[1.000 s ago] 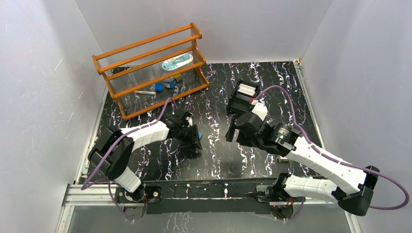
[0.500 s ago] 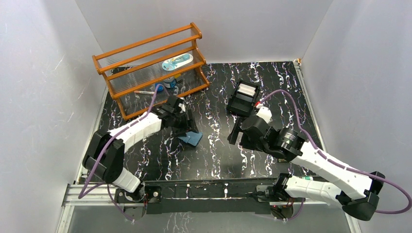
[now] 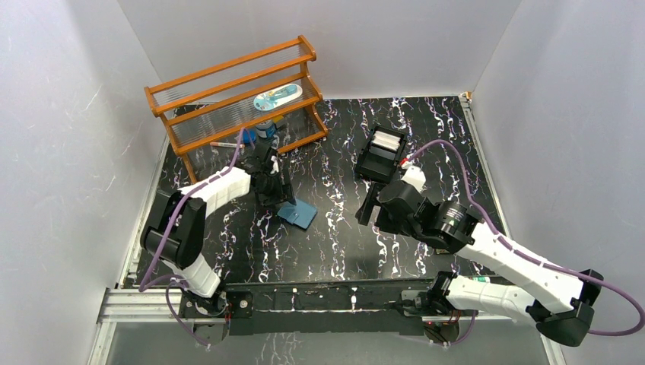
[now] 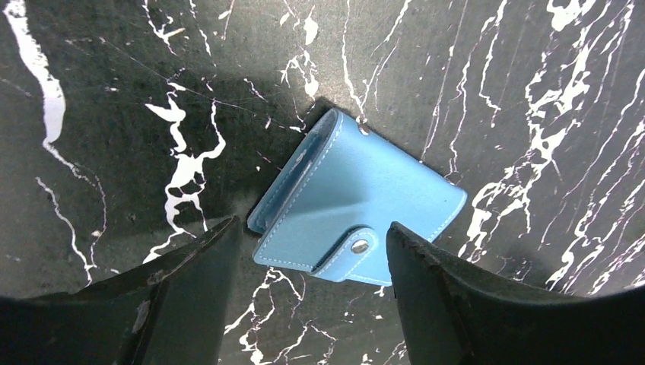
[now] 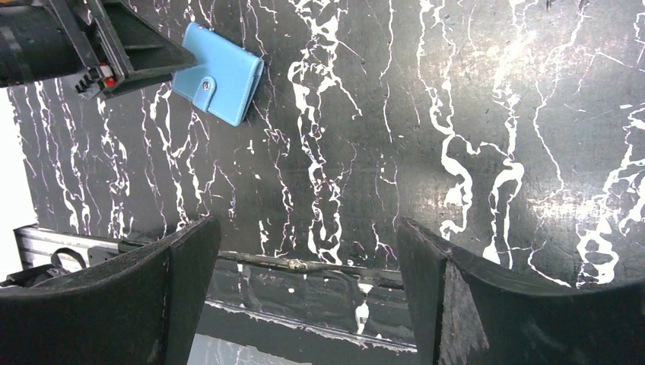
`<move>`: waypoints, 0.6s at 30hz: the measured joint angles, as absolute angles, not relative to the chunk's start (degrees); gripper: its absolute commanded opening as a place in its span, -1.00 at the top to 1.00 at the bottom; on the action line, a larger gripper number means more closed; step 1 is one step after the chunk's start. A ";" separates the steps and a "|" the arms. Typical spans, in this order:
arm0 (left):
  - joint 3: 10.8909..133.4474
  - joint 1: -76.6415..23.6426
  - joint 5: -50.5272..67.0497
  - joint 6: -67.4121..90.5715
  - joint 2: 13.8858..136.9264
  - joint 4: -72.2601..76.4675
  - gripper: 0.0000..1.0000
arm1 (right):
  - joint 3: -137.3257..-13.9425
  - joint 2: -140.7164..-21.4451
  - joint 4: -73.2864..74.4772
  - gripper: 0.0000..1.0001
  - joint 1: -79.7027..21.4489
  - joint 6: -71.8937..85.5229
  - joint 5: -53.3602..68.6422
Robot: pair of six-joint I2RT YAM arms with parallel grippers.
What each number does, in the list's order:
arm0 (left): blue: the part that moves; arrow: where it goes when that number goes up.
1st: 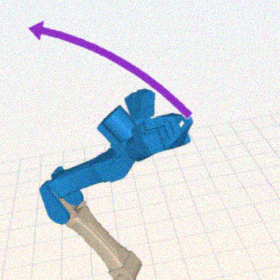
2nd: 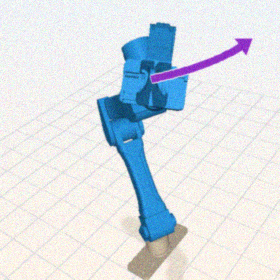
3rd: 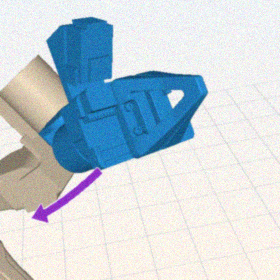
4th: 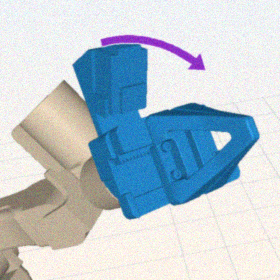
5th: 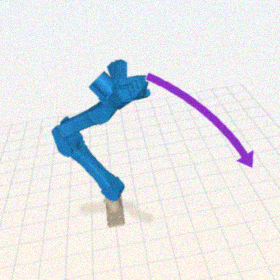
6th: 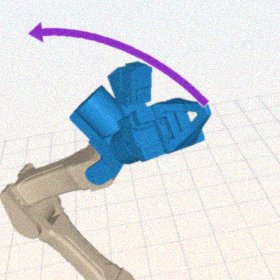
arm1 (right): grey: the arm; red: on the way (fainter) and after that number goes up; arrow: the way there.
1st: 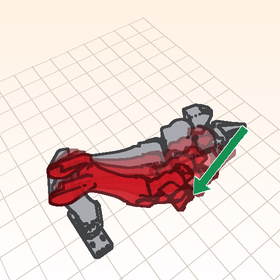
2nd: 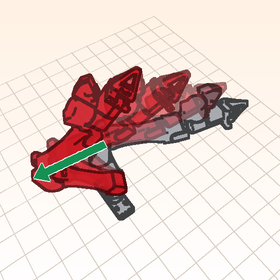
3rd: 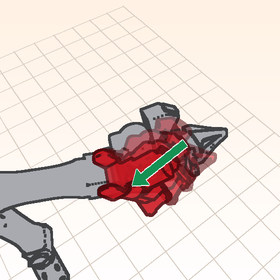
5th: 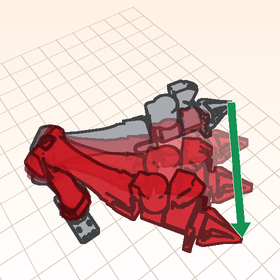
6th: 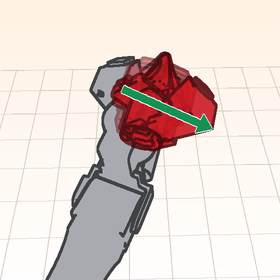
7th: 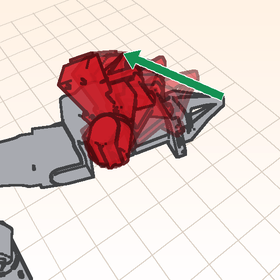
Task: Put the credit cards into the card holder
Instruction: Move the card holder to the center of the board.
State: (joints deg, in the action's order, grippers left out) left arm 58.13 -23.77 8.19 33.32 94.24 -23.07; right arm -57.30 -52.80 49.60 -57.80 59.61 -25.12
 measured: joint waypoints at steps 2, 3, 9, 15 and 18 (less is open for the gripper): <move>57.30 -23.75 9.19 32.60 94.61 -22.06 -0.24 | -57.12 -52.97 48.99 -0.87 -57.80 59.61 -25.02; 56.90 -23.75 10.04 32.45 94.63 -21.54 -0.19 | -56.80 -52.95 48.49 -0.86 -57.80 59.64 -24.91; 53.34 -24.69 15.94 34.20 94.52 -16.58 0.08 | -55.37 -53.34 47.77 -0.86 -57.80 59.59 -24.29; 48.31 -32.62 19.09 41.23 92.18 -10.96 0.10 | -55.37 -56.34 47.13 -0.83 -57.80 59.35 -23.22; 47.35 -38.06 21.98 45.54 91.98 -6.59 0.08 | -55.24 -58.06 45.80 -0.76 -57.80 58.94 -22.46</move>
